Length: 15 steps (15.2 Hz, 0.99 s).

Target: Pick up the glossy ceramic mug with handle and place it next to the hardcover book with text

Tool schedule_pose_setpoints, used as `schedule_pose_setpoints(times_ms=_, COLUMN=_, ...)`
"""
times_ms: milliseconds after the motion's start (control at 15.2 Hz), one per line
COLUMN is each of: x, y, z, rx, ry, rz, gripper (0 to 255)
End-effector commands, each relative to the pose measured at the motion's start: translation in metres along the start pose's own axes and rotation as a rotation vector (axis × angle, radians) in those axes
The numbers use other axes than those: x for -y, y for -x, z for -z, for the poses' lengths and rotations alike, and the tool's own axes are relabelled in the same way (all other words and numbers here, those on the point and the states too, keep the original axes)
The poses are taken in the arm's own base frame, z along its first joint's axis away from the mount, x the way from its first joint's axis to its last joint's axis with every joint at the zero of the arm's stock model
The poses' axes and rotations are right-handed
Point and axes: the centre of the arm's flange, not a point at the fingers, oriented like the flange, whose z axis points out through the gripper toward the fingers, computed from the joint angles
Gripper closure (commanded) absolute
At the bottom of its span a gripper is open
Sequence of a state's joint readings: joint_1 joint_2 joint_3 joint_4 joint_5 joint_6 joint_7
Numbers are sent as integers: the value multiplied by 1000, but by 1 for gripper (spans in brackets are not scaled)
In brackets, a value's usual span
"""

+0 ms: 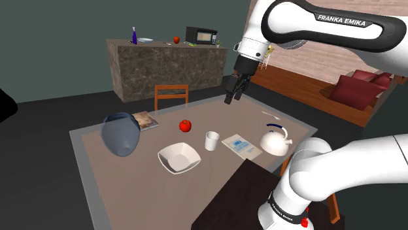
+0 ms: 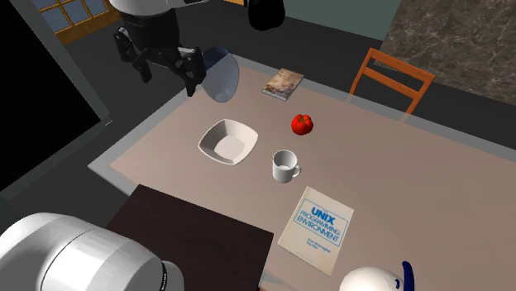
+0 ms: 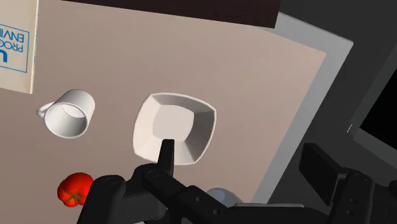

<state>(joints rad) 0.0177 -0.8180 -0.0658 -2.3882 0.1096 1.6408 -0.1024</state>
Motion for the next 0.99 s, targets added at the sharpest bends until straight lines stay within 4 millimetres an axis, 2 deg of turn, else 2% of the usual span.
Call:
schedule_pose_setpoints(times_ms=0, x=0, y=0, z=0, rx=0, ry=0, rz=0, gripper=0)
schedule_pose_setpoints(times_ms=924, x=-80, y=-54, z=-151, rx=3, ry=85, rz=-9, gripper=0)
